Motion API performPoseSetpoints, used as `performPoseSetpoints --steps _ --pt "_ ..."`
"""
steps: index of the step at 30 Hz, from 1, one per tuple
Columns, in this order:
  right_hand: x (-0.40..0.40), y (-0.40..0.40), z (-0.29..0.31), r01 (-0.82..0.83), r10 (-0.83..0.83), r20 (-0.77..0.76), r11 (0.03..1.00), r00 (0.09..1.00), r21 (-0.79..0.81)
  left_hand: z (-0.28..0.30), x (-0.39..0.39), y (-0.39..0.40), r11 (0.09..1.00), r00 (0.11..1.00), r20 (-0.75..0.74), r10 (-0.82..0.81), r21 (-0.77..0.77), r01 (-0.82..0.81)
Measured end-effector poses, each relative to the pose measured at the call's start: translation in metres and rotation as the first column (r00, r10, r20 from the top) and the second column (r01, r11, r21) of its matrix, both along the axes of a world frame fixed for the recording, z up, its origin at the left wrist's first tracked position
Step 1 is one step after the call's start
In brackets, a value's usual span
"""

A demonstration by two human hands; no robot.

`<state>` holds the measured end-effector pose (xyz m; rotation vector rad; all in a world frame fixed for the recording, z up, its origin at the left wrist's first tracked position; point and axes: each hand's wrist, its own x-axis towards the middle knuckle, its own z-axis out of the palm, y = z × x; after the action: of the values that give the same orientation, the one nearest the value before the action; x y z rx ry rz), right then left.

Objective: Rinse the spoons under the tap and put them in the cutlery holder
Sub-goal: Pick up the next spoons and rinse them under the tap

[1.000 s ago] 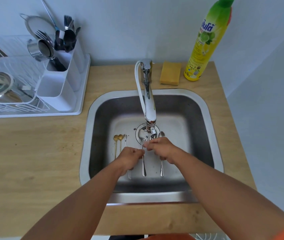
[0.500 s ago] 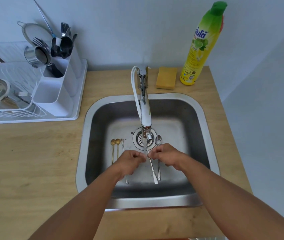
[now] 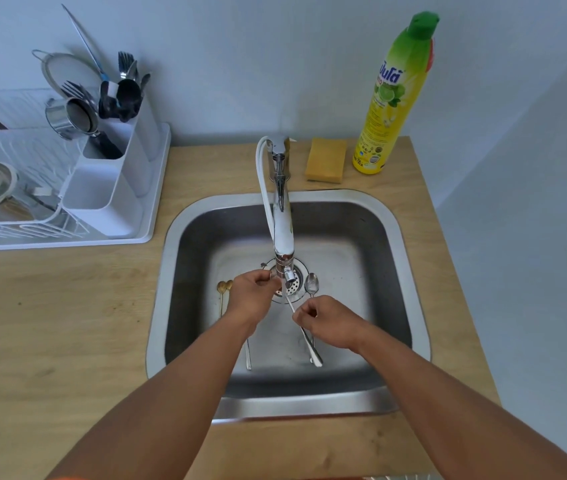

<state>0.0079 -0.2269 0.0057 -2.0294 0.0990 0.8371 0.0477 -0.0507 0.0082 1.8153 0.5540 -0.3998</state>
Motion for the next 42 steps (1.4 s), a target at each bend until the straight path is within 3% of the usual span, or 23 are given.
performPoseSetpoints --steps 3,6,12,19,24,31,39,42 --pt "-0.001 -0.01 0.006 -0.067 0.069 0.028 0.996 0.997 -0.059 0.001 -0.008 -0.003 0.995 0.996 0.066 -0.052 0.092 0.046" --pt "0.002 -0.018 0.01 -0.119 0.129 0.07 0.984 0.989 -0.132 0.002 -0.015 -0.004 0.99 0.982 0.136 -0.133 0.071 0.124" --pt "0.008 -0.025 0.015 -0.071 0.102 0.168 0.981 0.981 -0.18 0.012 -0.01 -0.004 0.971 0.953 0.235 -0.194 0.182 0.153" --pt "0.022 -0.023 0.028 -0.053 0.072 0.166 0.992 0.983 -0.117 0.025 -0.011 -0.001 0.999 0.994 0.103 0.036 -0.011 -0.035" --pt "0.022 -0.022 0.033 -0.092 0.105 0.167 0.992 0.98 -0.084 0.029 -0.015 0.004 0.992 0.994 0.104 0.032 -0.124 -0.019" --pt "0.02 -0.02 0.039 -0.159 0.176 0.245 0.983 0.954 -0.088 0.042 -0.008 0.004 0.995 0.976 0.198 -0.09 0.05 0.082" --pt "0.025 -0.022 0.043 -0.168 0.185 0.261 0.982 0.948 -0.083 0.044 -0.021 -0.001 0.998 0.965 0.258 -0.054 0.041 0.045" --pt "0.018 -0.026 0.038 -0.183 0.203 0.256 0.978 0.945 -0.101 0.041 -0.025 -0.001 0.99 0.953 0.269 -0.141 0.063 0.129"
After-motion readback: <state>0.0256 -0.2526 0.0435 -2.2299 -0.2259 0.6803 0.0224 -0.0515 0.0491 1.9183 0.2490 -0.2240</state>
